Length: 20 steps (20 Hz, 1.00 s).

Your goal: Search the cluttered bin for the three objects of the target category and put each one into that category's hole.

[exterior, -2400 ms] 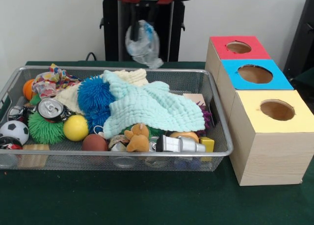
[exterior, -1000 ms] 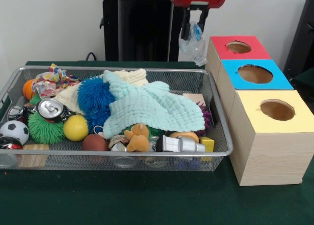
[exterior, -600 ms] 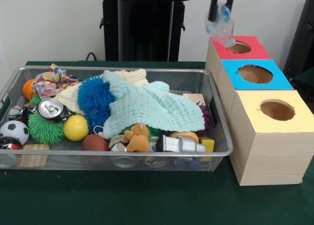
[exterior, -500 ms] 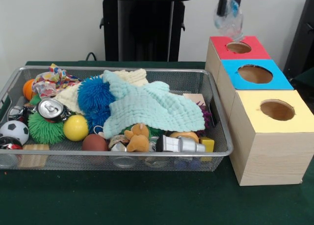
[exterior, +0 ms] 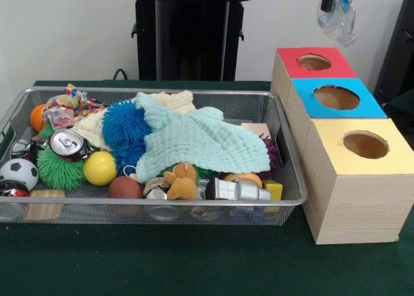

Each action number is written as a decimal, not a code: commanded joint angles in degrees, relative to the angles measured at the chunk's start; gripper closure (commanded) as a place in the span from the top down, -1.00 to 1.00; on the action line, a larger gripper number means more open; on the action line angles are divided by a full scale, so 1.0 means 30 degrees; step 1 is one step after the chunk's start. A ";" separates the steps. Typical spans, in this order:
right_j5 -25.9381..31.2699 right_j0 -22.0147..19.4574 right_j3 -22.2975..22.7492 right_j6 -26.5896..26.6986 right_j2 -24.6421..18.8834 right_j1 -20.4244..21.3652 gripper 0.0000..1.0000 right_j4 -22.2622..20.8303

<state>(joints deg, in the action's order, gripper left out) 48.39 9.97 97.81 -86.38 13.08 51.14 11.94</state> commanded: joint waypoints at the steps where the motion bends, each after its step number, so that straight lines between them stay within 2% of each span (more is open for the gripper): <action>1: -0.2235 -0.0710 0.0293 -0.5042 -0.1097 -0.2374 -1.00 0.0736; 12: -0.5146 -0.0387 -0.0291 -0.5739 -0.1328 -0.4786 -1.00 0.1240; 15: -0.5374 0.0430 -0.0625 -0.6740 -0.0937 -0.5280 -1.00 0.1642; 20: -0.4251 0.2339 -0.1507 -0.8988 0.0198 -0.5694 -1.00 0.2547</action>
<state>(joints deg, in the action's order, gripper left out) 34.10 13.18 96.64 -89.41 14.20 38.12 15.50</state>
